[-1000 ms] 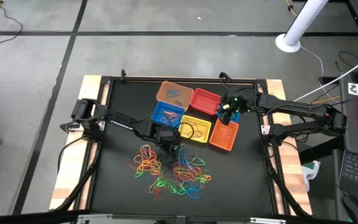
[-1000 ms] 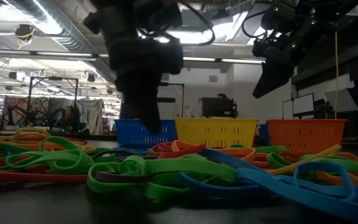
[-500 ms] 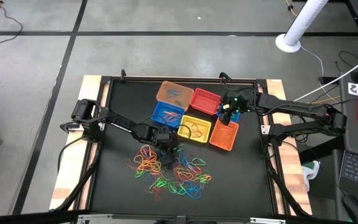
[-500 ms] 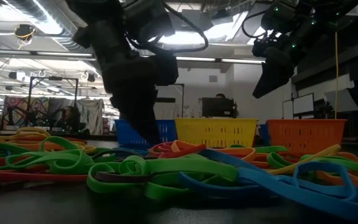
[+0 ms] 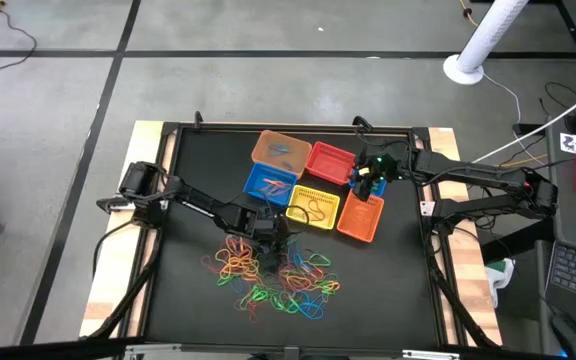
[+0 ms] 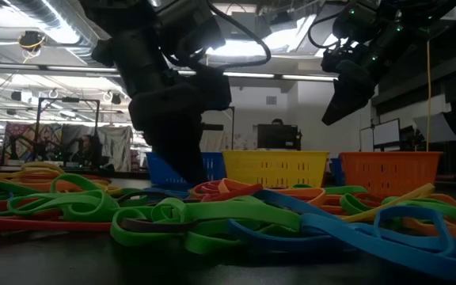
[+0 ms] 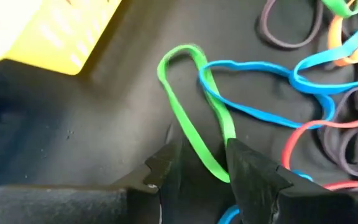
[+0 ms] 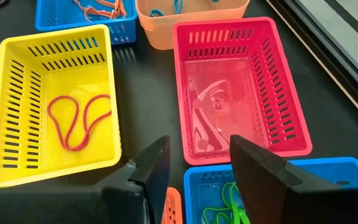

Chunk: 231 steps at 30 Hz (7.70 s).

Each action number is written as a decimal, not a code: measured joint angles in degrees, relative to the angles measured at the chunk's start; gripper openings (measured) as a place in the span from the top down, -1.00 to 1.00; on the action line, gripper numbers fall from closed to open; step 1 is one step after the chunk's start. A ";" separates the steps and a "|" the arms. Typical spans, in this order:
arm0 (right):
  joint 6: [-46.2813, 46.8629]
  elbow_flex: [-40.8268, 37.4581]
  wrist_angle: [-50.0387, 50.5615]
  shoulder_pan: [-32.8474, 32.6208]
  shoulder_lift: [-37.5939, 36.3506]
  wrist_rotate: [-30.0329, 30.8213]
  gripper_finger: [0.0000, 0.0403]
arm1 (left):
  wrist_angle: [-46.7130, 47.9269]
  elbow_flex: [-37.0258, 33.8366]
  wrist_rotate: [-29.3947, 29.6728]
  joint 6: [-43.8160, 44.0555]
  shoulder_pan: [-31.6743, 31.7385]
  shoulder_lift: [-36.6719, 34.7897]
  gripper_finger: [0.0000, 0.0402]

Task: Sort rubber bands into baskets
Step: Put the green rubber band into the right blue basket, then put the violet rubber band into the pink basket

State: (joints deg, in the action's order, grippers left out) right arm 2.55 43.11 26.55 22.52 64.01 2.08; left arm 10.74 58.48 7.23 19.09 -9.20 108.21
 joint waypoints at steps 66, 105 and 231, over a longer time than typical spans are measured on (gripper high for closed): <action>-0.01 0.00 -1.59 0.00 0.00 -0.16 0.17 | -0.09 0.48 -3.50 -6.62 4.77 0.60 0.03; -3.06 0.00 -17.14 -0.07 0.00 -24.25 0.17 | -0.55 9.54 -10.35 -7.04 13.30 -10.13 0.99; -10.56 3.96 16.46 10.88 7.67 2.44 0.21 | 29.78 -6.40 -7.35 16.62 7.67 -10.02 0.51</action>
State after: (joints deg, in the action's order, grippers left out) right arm -8.01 47.07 43.00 33.41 71.68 4.51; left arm 40.52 52.07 -0.12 35.71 -1.53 98.19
